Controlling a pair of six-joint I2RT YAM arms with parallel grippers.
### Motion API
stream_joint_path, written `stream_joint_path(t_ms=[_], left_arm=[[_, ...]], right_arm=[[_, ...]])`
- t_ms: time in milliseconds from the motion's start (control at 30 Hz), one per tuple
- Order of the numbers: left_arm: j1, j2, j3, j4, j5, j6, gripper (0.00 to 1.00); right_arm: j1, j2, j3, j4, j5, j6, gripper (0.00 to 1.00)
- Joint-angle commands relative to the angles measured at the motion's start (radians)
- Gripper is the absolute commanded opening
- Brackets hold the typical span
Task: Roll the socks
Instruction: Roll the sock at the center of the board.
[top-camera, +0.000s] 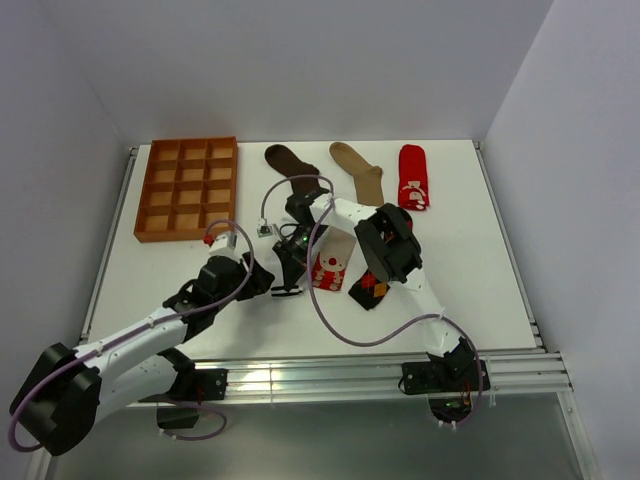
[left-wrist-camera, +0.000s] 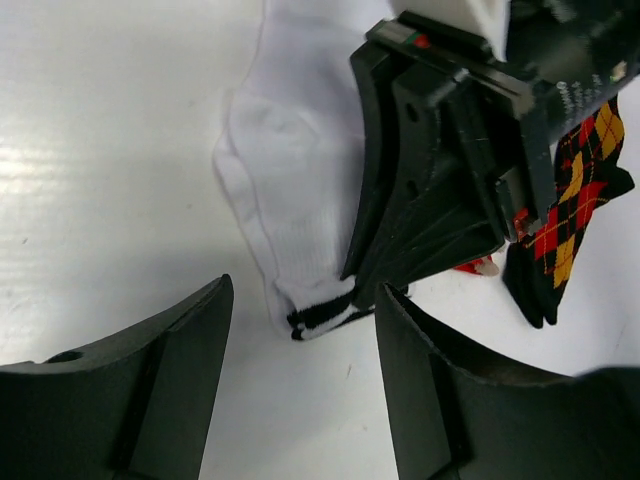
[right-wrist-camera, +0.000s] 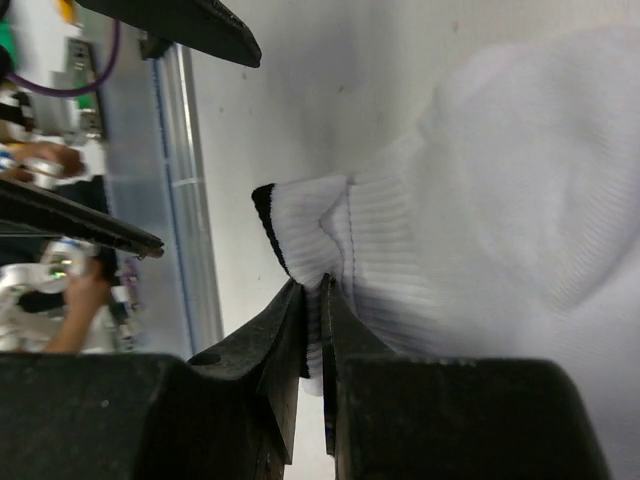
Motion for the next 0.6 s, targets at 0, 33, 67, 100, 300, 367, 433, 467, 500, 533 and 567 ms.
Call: stream_joint_path(t_ms=[0,33,67,100,300,367,433,467,500,533,567], left_arm=[[-0.023,0.056,-0.019,0.207,-0.026,0.089,0.64],[-0.028,0.086,-0.022,0.23,-0.02,0.109,0.63],[-0.035,0.099,-0.029,0.253,-0.015,0.118,0.63],[-0.038,0.111,-0.034,0.309,-0.007,0.124,0.63],[-0.043,0.191,-0.066,0.439,0.078,0.147,0.61],[-0.046,0.214,-0.08,0.491,0.098,0.141,0.61],[-0.049,0.238,-0.089,0.516,0.106,0.126,0.59],[-0.049,0.246,-0.094,0.534,0.111,0.124,0.58],[-0.049,0.257,-0.097,0.542,0.111,0.123,0.58],[-0.051,0.278,-0.095,0.546,0.111,0.115,0.57],[-0.052,0.289,-0.095,0.565,0.129,0.115,0.55]], right_arm=[[-0.023,0.058,0.051,-0.131,-0.052,-0.003,0.07],[-0.026,0.065,0.055,-0.137,-0.055,-0.001,0.07],[-0.031,0.072,0.063,-0.141,-0.056,0.006,0.07],[-0.034,0.086,0.067,-0.145,-0.053,0.021,0.07],[-0.045,0.091,0.052,-0.09,-0.01,0.09,0.08],[-0.048,0.092,0.044,-0.072,-0.001,0.114,0.08],[-0.049,0.098,0.049,-0.067,0.007,0.126,0.08],[-0.053,0.101,0.049,-0.064,0.01,0.135,0.08],[-0.054,0.104,0.051,-0.062,0.011,0.135,0.08],[-0.056,0.106,0.052,-0.058,0.014,0.138,0.09],[-0.057,0.106,0.054,-0.055,0.017,0.147,0.08]])
